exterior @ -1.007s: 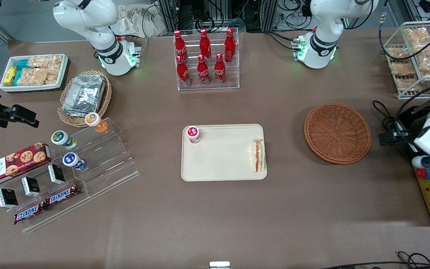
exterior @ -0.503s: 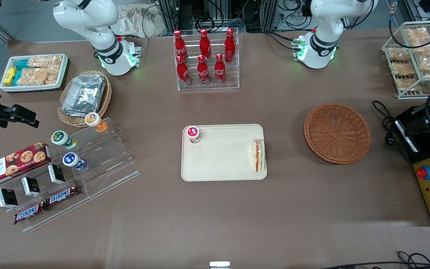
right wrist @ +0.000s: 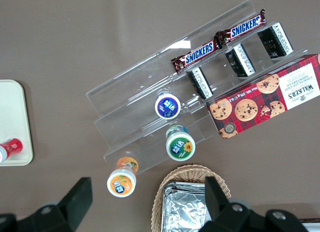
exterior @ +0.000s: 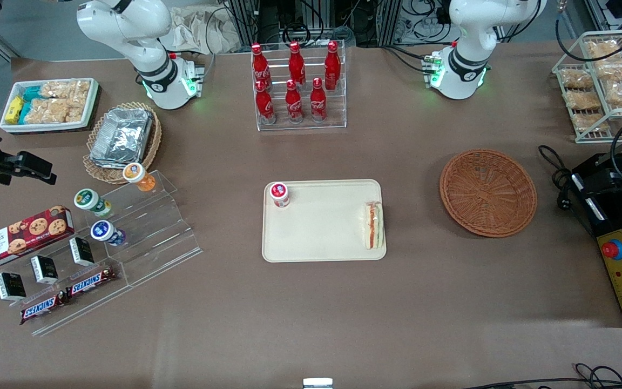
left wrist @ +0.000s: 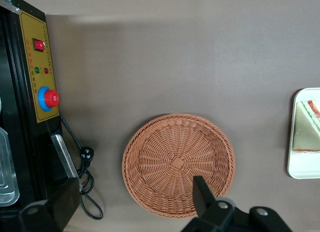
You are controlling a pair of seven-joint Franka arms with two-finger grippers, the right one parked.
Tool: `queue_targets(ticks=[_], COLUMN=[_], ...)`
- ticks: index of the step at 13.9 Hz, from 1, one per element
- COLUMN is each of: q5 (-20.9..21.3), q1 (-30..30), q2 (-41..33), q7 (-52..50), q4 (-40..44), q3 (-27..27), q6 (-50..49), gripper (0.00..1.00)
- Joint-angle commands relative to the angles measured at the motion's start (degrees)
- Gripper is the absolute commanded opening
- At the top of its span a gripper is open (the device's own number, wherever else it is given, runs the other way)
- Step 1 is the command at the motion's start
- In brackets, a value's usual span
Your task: Place sandwich from basket to tray
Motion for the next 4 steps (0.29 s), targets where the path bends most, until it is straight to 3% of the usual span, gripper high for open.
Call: queue_targets(ticks=[1, 4], q5=[-0.1, 0.0], q1=[0.3, 0.1], q2=[-0.8, -0.9], q7=[1.2, 1.0], q4=[-0.7, -0.9], q3=[-0.1, -0.2], q6=[0.7, 0.6], gripper=[1.00, 1.00])
